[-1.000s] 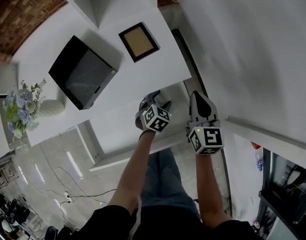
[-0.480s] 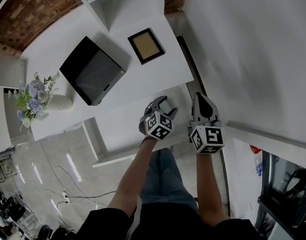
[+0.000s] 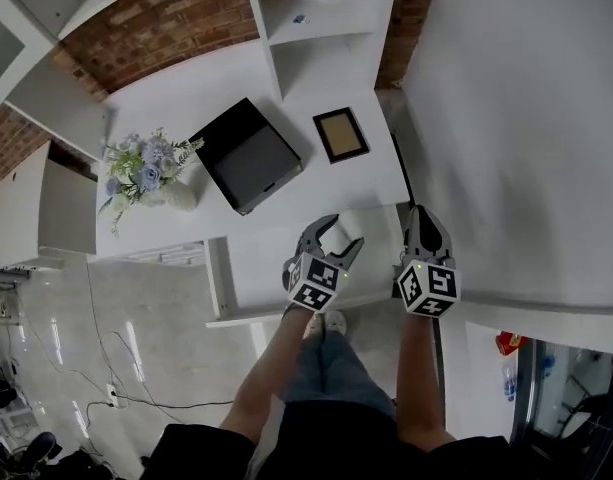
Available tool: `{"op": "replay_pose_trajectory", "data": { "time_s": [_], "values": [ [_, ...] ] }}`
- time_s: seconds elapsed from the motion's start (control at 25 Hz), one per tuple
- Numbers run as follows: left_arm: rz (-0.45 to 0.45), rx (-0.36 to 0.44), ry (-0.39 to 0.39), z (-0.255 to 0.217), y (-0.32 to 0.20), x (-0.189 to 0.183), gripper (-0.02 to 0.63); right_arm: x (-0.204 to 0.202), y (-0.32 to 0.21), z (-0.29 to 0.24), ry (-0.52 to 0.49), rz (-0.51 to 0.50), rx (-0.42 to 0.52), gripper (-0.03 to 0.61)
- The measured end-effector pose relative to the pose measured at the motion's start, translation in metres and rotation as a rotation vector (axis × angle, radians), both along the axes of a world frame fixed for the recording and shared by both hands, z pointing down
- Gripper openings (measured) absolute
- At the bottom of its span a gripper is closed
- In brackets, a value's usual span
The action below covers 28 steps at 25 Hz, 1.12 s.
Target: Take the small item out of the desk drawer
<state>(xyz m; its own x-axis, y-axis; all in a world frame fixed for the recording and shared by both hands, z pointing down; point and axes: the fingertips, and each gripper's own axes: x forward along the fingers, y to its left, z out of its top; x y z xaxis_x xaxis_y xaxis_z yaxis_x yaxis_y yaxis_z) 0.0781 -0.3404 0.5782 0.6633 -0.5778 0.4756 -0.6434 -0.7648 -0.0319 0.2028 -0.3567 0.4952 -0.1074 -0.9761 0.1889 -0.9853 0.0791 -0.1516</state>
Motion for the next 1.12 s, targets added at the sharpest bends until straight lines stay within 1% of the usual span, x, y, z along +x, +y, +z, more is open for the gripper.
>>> {"op": "replay_pose_trajectory", "data": {
  "time_s": [0.16,0.4,0.52,0.68,0.76,0.88,1.12],
  "values": [
    [-0.148,0.071,0.068,-0.055,-0.010,-0.053,0.264,-0.031,-0.002,-0.022,0.009,-0.067,0.037,-0.002],
    [-0.327,0.182,0.089,-0.118,-0.010,-0.137,0.265,-0.086,-0.006,-0.051,0.016,-0.170,0.091,-0.002],
    [-0.411,0.222,0.096,-0.138,-0.004,-0.174,0.265,-0.106,-0.008,-0.059,0.016,-0.208,0.113,-0.002],
    [-0.524,0.252,0.126,-0.152,0.007,-0.217,0.265,-0.130,-0.008,-0.070,0.038,-0.261,0.139,-0.002],
    [-0.564,0.263,0.138,-0.155,0.012,-0.233,0.265,-0.139,-0.007,-0.073,0.045,-0.282,0.147,-0.002],
    [-0.602,0.272,0.152,-0.156,0.019,-0.248,0.265,-0.148,-0.004,-0.077,0.048,-0.303,0.155,-0.002],
    [-0.620,0.283,0.158,-0.158,0.024,-0.257,0.265,-0.155,0.005,-0.076,0.056,-0.322,0.159,-0.002]
  ]
}}
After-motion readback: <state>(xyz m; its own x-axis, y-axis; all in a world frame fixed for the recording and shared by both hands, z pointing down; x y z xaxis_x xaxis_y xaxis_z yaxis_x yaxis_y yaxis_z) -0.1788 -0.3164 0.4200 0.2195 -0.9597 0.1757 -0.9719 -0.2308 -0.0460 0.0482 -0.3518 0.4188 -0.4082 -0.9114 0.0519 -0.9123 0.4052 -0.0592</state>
